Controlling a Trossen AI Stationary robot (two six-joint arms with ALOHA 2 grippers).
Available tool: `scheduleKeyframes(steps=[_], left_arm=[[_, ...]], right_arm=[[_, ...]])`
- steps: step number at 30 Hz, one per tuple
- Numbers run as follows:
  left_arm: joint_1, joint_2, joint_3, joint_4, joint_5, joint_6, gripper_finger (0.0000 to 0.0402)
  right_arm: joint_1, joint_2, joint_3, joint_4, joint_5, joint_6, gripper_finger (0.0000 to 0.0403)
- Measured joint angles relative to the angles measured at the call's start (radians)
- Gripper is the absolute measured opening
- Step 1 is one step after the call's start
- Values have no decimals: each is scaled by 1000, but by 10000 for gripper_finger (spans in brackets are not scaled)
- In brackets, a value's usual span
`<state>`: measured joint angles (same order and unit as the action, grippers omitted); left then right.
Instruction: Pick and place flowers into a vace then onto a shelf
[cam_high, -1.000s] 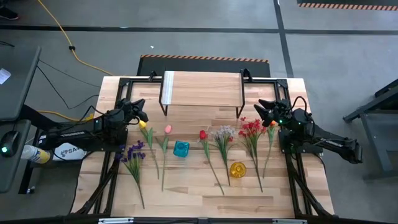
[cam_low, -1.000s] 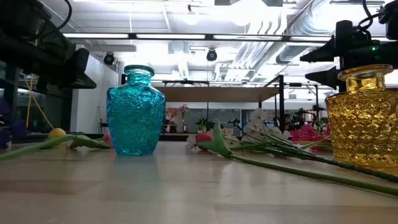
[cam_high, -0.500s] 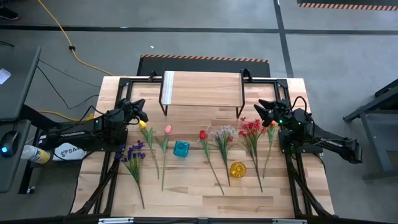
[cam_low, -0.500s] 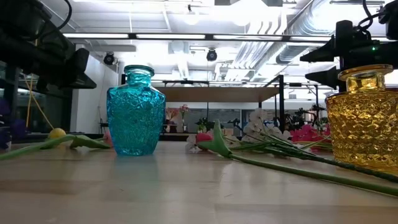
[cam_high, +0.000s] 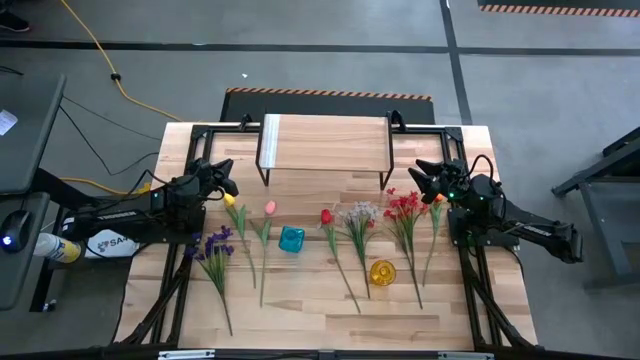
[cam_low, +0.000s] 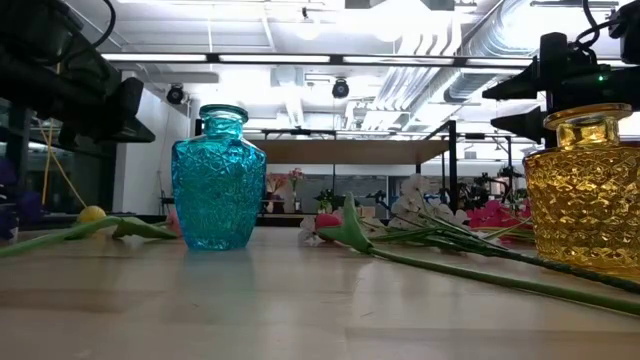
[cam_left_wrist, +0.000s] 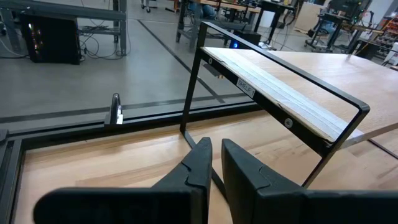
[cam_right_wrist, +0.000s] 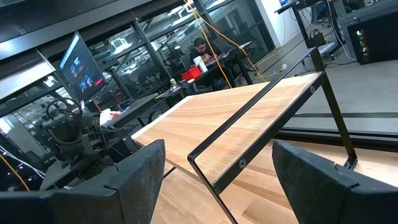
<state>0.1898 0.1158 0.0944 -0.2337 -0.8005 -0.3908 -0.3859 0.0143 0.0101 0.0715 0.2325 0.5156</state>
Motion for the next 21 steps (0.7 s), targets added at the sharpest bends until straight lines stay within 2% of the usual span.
scheduleKeyframes(steps=[11,16,18,21], left_arm=[[0,0,0,0,0,0,72],[0,0,0,6,0,0,72],[0,0,-2,22,5,-10,72],[0,0,-7,82,65,-62,72]], right_arm=[[0,0,0,1,0,11,287],[0,0,0,18,12,260,287],[0,0,0,40,44,300,287],[0,0,0,96,73,312,287]])
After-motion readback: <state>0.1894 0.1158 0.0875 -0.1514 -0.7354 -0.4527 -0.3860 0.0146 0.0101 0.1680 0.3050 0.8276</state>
